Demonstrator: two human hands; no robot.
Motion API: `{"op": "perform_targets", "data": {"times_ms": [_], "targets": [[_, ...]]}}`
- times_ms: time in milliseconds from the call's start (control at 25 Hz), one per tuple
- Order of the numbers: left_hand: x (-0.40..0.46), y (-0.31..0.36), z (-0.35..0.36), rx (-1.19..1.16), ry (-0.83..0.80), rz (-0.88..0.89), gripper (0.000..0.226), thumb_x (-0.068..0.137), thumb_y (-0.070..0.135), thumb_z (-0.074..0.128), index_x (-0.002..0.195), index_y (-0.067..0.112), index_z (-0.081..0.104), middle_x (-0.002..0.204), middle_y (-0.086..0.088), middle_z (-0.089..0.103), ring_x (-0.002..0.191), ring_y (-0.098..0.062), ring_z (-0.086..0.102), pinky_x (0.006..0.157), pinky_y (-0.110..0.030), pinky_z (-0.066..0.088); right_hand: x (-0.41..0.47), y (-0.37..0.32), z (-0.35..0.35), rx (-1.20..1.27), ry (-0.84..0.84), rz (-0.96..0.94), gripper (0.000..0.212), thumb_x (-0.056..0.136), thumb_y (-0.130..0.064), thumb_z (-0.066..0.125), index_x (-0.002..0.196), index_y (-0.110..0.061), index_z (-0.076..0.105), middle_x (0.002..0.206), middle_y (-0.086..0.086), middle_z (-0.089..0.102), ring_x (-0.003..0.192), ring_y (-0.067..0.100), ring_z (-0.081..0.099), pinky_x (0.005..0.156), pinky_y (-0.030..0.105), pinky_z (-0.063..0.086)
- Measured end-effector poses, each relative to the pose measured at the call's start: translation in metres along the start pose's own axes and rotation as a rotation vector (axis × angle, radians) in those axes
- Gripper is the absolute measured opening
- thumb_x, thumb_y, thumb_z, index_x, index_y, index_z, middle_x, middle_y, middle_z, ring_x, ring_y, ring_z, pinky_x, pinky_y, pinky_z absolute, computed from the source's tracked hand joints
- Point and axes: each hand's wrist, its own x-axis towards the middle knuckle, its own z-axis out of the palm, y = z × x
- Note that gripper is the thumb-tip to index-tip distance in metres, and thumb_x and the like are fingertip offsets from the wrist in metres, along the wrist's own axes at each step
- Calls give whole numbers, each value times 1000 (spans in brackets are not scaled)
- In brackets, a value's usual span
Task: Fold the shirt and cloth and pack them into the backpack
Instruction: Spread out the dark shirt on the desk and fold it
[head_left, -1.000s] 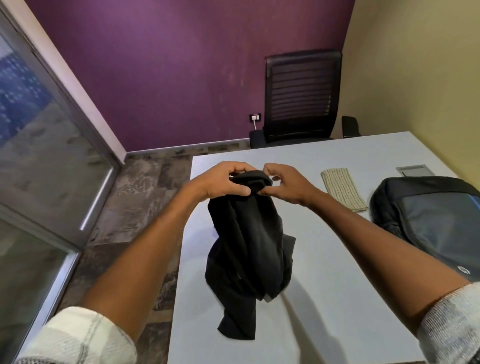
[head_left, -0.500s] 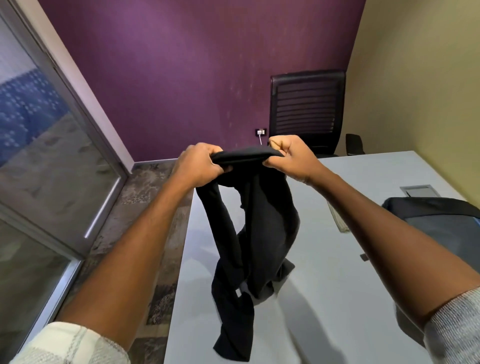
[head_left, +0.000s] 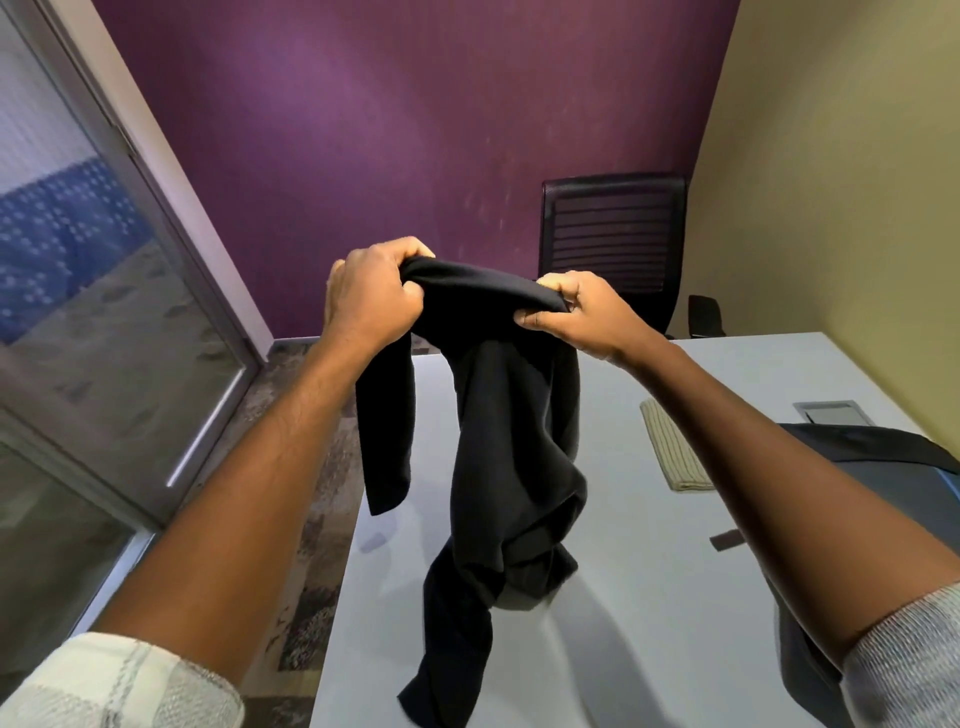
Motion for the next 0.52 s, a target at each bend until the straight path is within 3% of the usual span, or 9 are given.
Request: {"op": "perform_targets", "data": {"times_ms": [160, 440, 520], "targets": [[15, 12, -4, -5, 156, 1, 44, 70, 2, 47, 99, 29, 67, 78, 11, 63, 82, -20, 59, 96, -38, 38, -6, 1, -12, 109, -85, 81, 35, 76, -24, 76, 105, -7, 66, 100, 15, 71, 96, 30, 70, 90, 53, 56], [32, 22, -10, -48, 207, -69, 49, 68, 3, 45, 101, 30, 68, 81, 13, 61, 89, -24, 63, 99, -43, 46, -39, 34, -12, -58, -167, 195, 43, 69, -48, 79, 89, -11, 69, 83, 10, 71, 78, 28, 69, 76, 44, 57], [37, 18, -11, -80, 223, -110, 52, 66, 4, 42, 102, 30, 68, 84, 7, 67, 91, -26, 64, 99, -44, 48, -49, 46, -7, -132, -157, 217, 30, 75, -38, 75, 93, -15, 67, 87, 9, 70, 82, 29, 67, 75, 43, 56]]}}
